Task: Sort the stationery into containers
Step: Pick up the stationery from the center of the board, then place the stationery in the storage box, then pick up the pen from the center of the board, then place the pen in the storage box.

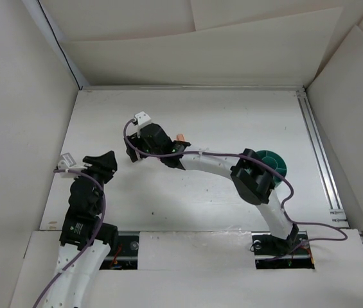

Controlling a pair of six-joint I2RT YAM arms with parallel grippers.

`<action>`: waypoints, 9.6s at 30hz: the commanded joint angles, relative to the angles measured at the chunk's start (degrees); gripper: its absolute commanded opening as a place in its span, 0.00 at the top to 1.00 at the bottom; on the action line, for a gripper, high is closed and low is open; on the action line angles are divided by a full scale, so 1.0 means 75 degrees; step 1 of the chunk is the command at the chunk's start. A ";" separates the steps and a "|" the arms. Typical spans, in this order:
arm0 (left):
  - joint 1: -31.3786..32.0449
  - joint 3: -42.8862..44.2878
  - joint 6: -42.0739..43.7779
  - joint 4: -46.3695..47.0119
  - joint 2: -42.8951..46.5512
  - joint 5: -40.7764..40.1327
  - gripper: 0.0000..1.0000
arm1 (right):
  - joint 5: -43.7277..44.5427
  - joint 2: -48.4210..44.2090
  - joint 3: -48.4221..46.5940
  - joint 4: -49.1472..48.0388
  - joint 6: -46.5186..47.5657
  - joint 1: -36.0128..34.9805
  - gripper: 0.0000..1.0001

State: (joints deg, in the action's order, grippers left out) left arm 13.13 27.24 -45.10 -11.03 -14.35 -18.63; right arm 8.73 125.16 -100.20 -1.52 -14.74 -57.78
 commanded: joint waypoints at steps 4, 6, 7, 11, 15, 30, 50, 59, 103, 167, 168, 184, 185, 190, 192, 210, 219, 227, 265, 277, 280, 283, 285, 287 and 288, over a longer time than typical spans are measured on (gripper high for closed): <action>0.0020 0.0445 0.0189 0.0216 -0.0044 0.0293 0.34 | 0.0522 0.0572 -0.1100 0.0121 0.0102 -0.0019 0.18; 0.0020 0.0528 0.0189 0.0216 -0.0044 0.0293 0.31 | 0.0604 0.0713 -0.1380 0.0121 0.0102 -0.0019 0.19; 0.0020 0.0528 0.0189 0.0147 -0.0113 0.0293 0.31 | 0.0605 0.0818 -0.1451 0.0190 0.0102 -0.0019 0.20; 0.0020 0.0528 0.0189 0.0146 -0.0114 0.0293 0.34 | 0.0758 0.0901 -0.1558 0.0191 0.0102 -0.0019 0.22; 0.0020 0.0528 0.0189 0.0228 -0.0114 0.0445 0.33 | 0.0758 0.0972 -0.1722 0.0191 0.0102 -0.0019 0.27; 0.0020 0.0598 0.0119 -0.0088 -0.0044 0.0445 0.11 | 0.0828 0.0983 -0.1804 0.0191 0.0032 -0.0019 0.70; 0.0020 0.0107 0.0189 0.0823 -0.0792 0.1977 0.12 | 0.0931 -0.4860 0.1932 0.0224 -0.0554 0.2263 0.74; 0.0090 -0.0785 0.0037 0.2395 -0.2247 0.3012 0.36 | 0.2293 -0.8529 0.4299 0.2029 -0.1067 0.4690 0.73; 0.0090 -0.0926 0.0682 0.2455 -0.3231 0.2965 0.39 | 0.3428 -1.0864 0.6892 0.4245 -0.2769 0.5115 0.73; 0.0090 -0.1863 0.0307 0.2091 -0.1017 0.2789 0.69 | 0.0335 0.2436 -0.3606 0.2897 0.0431 0.1294 0.47; 0.0090 -0.1863 0.0307 0.2091 -0.0947 0.2789 0.69 | 0.0336 0.2587 -0.3701 0.2979 0.0431 0.1294 0.47; 0.0090 -0.1582 0.0236 0.1238 0.0026 0.2719 0.69 | 0.1096 0.2964 -0.4018 0.3787 0.0360 0.1223 0.68; 0.0090 -0.1489 0.0236 0.1236 0.0119 0.2719 0.69 | 0.1167 0.2964 -0.4018 0.3788 0.0430 0.1223 0.71; 0.0090 -0.1406 0.0236 0.1060 0.0284 0.2648 0.68 | 0.1320 0.2894 -0.3937 0.3953 0.0431 0.1223 0.85; 0.0090 -0.1406 0.0236 0.1060 0.0284 0.2648 0.68 | 0.1390 0.2894 -0.3844 0.3953 0.0431 0.1223 0.89; 0.0090 -0.1628 0.0236 0.1130 0.0284 0.2719 0.67 | 0.0946 0.2427 -0.3016 0.3158 0.0290 0.1364 1.00; 0.0090 -0.1629 0.0236 0.1365 -0.0031 0.2870 0.67 | -0.0073 0.0645 -0.1969 0.2289 -0.0179 0.1984 1.00; 0.0090 -0.1769 0.0166 0.1903 -0.0384 0.3223 0.67 | -0.0391 -0.1428 -0.0051 0.1516 -0.0717 0.2605 1.00; 0.0160 -0.1910 0.0166 0.3193 -0.1626 0.4207 0.63 | 0.4541 -0.7489 0.7044 0.0074 -0.2089 0.5174 1.00; 0.0160 -0.1980 0.0166 0.3193 -0.1486 0.4207 0.63 | 0.5433 -0.7243 0.7196 0.0366 -0.2089 0.4611 1.00; 0.0160 -0.1980 0.0166 0.3123 -0.1485 0.4207 0.63 | 0.5772 -0.7057 0.7196 0.0576 -0.2089 0.4540 1.00; 0.0160 -0.1980 0.0166 0.3123 -0.1415 0.4207 0.63 | 0.6065 -0.6974 0.7114 0.0777 -0.2183 0.4365 1.00; 0.0160 -0.1980 0.0166 0.3053 -0.1415 0.4207 0.63 | 0.6136 -0.6834 0.7021 0.0904 -0.2112 0.4364 1.00; 0.0160 -0.1980 0.0166 0.3052 -0.1345 0.4207 0.63 | 0.6207 -0.6729 0.6741 0.1115 -0.2112 0.4294 1.00; 0.0160 -0.1980 0.0166 0.3052 -0.1345 0.4207 0.63 | 0.6207 -0.6623 0.6670 0.1279 -0.2310 0.4212 1.00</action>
State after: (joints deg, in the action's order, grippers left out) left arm 14.15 12.71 -44.01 10.39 -25.23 12.05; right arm 52.29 74.48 -46.59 5.80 -30.30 -25.04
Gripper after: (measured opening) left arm 0.364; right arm 0.176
